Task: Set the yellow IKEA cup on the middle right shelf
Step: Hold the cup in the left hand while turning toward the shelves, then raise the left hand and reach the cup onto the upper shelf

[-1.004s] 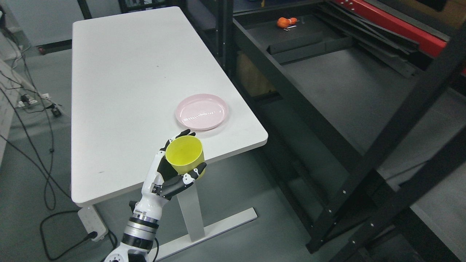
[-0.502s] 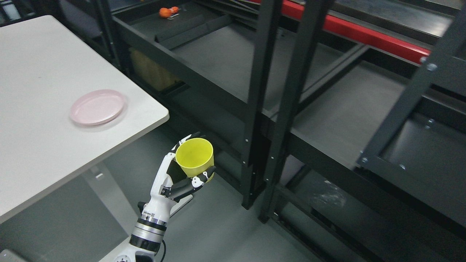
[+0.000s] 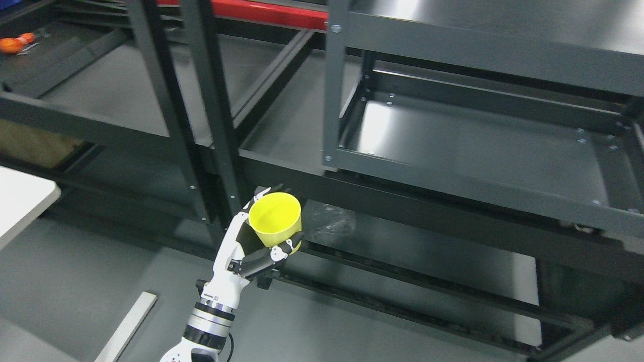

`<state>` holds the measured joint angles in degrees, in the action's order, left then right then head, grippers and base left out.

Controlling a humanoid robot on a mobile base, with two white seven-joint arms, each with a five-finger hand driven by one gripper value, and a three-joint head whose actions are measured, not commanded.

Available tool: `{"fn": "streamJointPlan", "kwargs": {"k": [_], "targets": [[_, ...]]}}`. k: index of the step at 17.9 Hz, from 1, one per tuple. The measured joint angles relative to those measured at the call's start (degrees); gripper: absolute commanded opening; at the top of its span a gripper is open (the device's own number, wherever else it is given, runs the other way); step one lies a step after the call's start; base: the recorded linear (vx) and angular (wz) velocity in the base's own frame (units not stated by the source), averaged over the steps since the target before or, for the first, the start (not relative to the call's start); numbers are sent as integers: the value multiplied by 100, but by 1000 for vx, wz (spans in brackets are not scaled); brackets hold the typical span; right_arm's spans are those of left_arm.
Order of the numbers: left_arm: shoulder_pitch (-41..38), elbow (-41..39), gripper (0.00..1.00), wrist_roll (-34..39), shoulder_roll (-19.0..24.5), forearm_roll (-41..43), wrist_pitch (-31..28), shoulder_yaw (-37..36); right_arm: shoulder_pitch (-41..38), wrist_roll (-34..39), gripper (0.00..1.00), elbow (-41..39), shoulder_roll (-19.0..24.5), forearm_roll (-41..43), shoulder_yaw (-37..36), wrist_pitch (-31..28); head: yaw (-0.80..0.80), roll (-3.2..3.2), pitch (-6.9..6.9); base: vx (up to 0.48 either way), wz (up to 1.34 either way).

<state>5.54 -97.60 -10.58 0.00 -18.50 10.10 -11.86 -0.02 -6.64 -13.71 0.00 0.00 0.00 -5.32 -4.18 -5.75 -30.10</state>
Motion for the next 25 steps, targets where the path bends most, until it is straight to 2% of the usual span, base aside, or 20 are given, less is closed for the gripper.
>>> {"fn": "streamJointPlan", "kwargs": {"k": [14, 25], "targets": [[237, -82, 1, -3, 0, -165, 331, -154, 3, 0, 99, 0, 0, 0, 0, 0, 0, 0, 3, -3, -331], [1407, -272, 0, -48, 0, -287, 368, -749, 2, 0, 99, 0, 0, 0, 0, 0, 0, 0, 3, 55, -72]]}}
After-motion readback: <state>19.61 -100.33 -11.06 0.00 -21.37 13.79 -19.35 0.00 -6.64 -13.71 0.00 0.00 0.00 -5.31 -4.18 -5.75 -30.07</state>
